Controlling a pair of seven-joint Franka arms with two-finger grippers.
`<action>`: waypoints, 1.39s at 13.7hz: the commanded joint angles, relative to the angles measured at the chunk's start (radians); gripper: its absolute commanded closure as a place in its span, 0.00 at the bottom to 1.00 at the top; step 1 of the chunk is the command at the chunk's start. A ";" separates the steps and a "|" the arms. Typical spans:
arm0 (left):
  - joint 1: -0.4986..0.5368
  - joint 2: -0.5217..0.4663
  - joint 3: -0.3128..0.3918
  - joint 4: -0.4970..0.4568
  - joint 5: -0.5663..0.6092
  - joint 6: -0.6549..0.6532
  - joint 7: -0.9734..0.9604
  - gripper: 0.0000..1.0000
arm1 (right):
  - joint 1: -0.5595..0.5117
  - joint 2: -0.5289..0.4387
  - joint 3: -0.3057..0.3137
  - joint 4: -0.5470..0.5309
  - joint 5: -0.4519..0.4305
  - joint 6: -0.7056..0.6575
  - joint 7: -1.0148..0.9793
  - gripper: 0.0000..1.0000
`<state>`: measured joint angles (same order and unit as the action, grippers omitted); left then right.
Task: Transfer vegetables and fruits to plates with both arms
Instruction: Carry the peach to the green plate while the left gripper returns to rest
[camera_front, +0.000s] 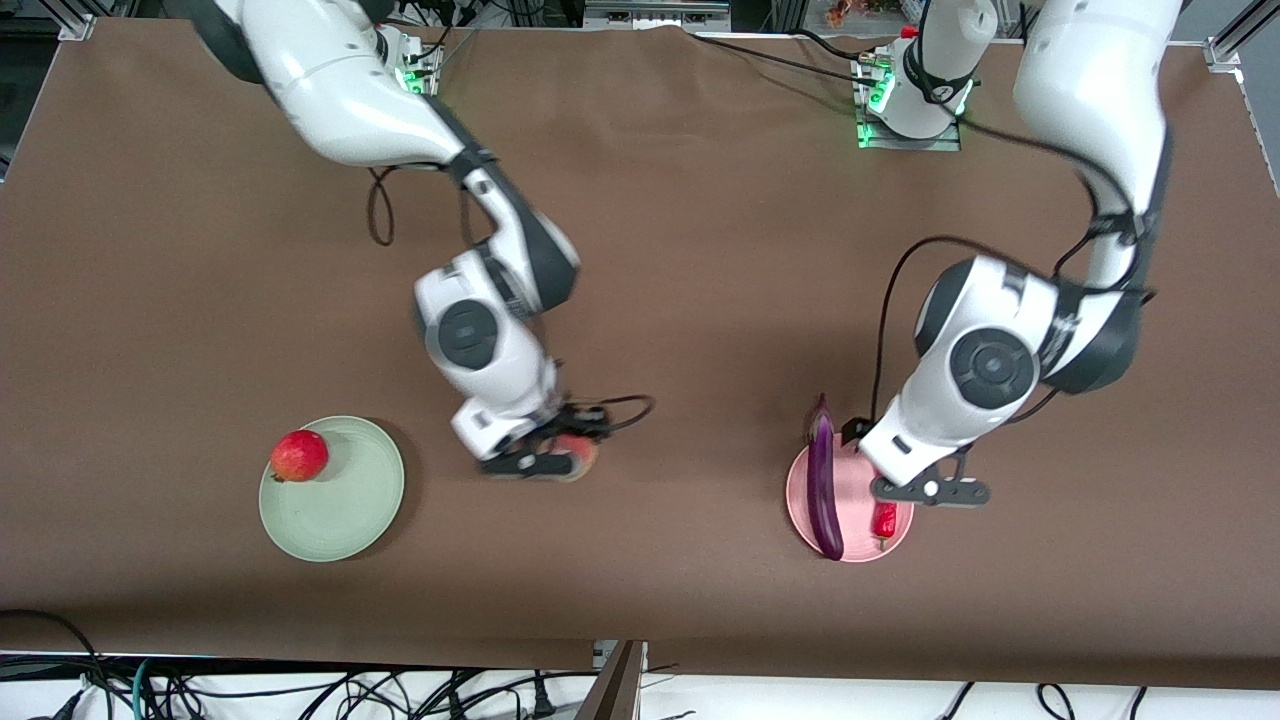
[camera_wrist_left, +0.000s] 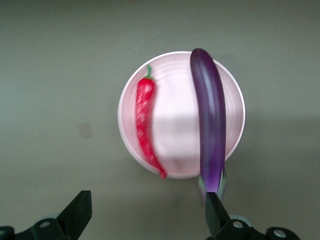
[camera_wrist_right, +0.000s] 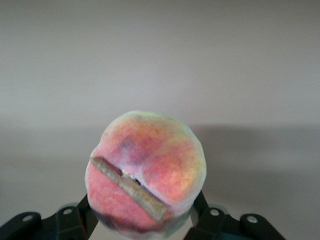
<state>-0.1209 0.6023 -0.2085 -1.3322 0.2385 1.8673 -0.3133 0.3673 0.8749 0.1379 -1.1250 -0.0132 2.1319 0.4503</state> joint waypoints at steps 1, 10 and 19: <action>0.018 -0.134 -0.011 -0.030 0.010 -0.135 0.109 0.00 | -0.143 -0.001 0.020 -0.013 -0.007 -0.076 -0.216 0.73; 0.146 -0.606 0.061 -0.334 -0.186 -0.237 0.250 0.00 | -0.355 0.024 0.017 -0.104 -0.051 -0.129 -0.456 0.72; 0.130 -0.613 0.106 -0.375 -0.188 -0.232 0.249 0.00 | -0.360 -0.132 0.023 -0.087 -0.066 -0.284 -0.463 0.01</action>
<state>0.0026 -0.0048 -0.1016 -1.7031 0.0723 1.6288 -0.0805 0.0124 0.8409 0.1448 -1.2042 -0.0566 1.9456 -0.0047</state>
